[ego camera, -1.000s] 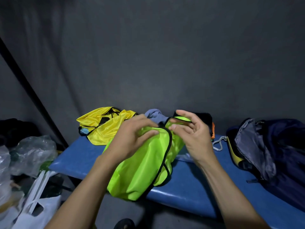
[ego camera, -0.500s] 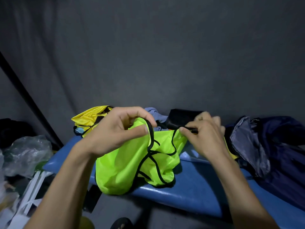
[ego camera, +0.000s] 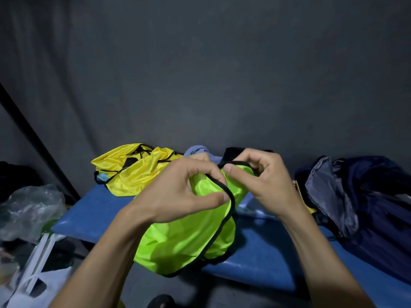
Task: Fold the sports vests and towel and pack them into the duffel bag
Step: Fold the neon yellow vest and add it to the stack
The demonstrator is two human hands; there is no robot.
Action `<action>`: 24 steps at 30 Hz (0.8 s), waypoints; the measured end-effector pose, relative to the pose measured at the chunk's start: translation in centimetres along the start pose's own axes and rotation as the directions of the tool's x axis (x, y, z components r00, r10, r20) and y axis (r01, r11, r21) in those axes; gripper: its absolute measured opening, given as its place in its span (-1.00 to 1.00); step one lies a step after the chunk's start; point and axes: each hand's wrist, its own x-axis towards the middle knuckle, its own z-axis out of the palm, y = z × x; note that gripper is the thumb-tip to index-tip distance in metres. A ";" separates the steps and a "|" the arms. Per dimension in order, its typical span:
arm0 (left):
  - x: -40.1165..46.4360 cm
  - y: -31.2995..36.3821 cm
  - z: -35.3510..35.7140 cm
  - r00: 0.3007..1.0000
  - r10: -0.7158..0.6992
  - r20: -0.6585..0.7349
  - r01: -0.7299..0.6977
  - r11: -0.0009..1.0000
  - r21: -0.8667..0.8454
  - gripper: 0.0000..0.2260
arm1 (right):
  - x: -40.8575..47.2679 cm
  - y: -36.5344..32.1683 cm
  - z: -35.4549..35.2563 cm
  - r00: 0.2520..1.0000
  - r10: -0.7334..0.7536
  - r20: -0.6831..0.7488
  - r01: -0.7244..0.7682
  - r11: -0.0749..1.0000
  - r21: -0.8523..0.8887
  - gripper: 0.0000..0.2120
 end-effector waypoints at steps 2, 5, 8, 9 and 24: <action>0.2 -0.3 0.2 0.993 -0.006 -0.115 0.004 1.000 -0.013 -0.91 | 0.0 -0.2 0.1 1.000 -0.006 -0.003 0.006 0.998 0.069 -0.81; 0.5 -0.8 0.5 0.976 -0.040 -0.213 0.031 0.999 -0.043 -0.93 | 0.1 -0.5 0.3 1.000 -0.014 0.017 0.012 0.992 0.127 -0.80; 0.6 -1.0 1.0 0.974 -0.052 -0.220 0.027 0.993 -0.115 -0.94 | 0.0 -0.5 0.5 0.999 -0.034 0.041 0.029 0.993 0.112 -0.87; 0.6 -1.0 1.0 0.972 -0.056 -0.226 0.025 0.990 -0.136 -0.94 | 0.0 -0.6 0.6 0.998 -0.038 0.042 0.033 0.992 0.125 -0.91; 5.6 8.0 -9.3 0.979 0.110 -0.173 -0.116 0.993 -0.023 -0.93 | 3.4 -12.2 -0.4 0.950 -0.278 0.140 0.303 0.929 -0.213 -0.77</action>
